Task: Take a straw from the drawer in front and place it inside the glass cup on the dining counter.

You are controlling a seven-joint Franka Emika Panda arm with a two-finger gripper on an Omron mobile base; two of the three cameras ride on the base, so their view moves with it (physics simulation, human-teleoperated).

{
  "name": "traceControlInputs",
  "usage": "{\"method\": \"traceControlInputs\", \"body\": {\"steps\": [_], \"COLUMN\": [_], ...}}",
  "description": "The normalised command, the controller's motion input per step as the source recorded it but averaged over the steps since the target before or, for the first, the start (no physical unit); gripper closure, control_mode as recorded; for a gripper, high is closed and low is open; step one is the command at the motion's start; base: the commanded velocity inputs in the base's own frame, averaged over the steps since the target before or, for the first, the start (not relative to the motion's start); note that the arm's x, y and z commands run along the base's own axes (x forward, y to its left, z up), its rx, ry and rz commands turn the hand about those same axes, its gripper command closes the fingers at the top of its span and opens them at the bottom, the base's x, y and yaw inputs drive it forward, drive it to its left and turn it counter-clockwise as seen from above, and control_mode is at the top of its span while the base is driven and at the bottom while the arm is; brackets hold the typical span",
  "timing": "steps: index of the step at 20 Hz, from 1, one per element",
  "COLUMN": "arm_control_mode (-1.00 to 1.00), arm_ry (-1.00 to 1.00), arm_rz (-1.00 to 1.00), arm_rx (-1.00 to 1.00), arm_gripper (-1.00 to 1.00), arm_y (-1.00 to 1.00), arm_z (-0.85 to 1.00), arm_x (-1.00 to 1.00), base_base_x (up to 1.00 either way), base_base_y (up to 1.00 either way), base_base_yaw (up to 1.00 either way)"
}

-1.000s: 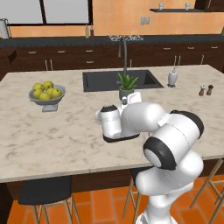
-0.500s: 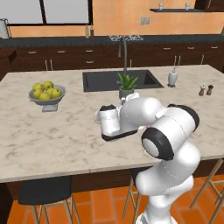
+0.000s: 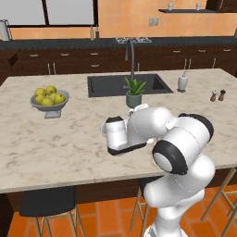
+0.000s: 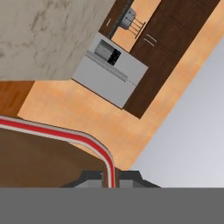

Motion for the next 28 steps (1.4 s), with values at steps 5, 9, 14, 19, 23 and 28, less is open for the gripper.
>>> {"method": "traceControlInputs", "body": {"steps": [5,9,14,19,23,28], "arm_control_mode": [-1.0,-1.0,-1.0,-1.0,-1.0,-1.0], "arm_ry": [0.0,-0.01,-0.05,-0.11,-0.14,-0.1], "arm_rz": [0.0,0.0,0.0,0.01,0.0,0.0], "arm_rx": [0.0,0.03,0.09,0.06,0.0,0.0], "arm_gripper": [1.0,1.0,1.0,1.0,1.0,-1.0], "arm_y": [-0.1,-0.09,-0.04,0.0,-0.04,-0.02], "arm_z": [-0.09,-0.08,-0.05,-0.21,-0.43,-0.21], "arm_x": [0.0,0.0,0.0,0.0,0.0,-0.19], "base_base_x": [0.0,0.0,0.0,0.0,0.0,0.0], "base_base_y": [0.0,0.0,0.0,0.0,0.0,0.0], "base_base_yaw": [0.0,0.0,0.0,0.0,0.0,0.0]}}
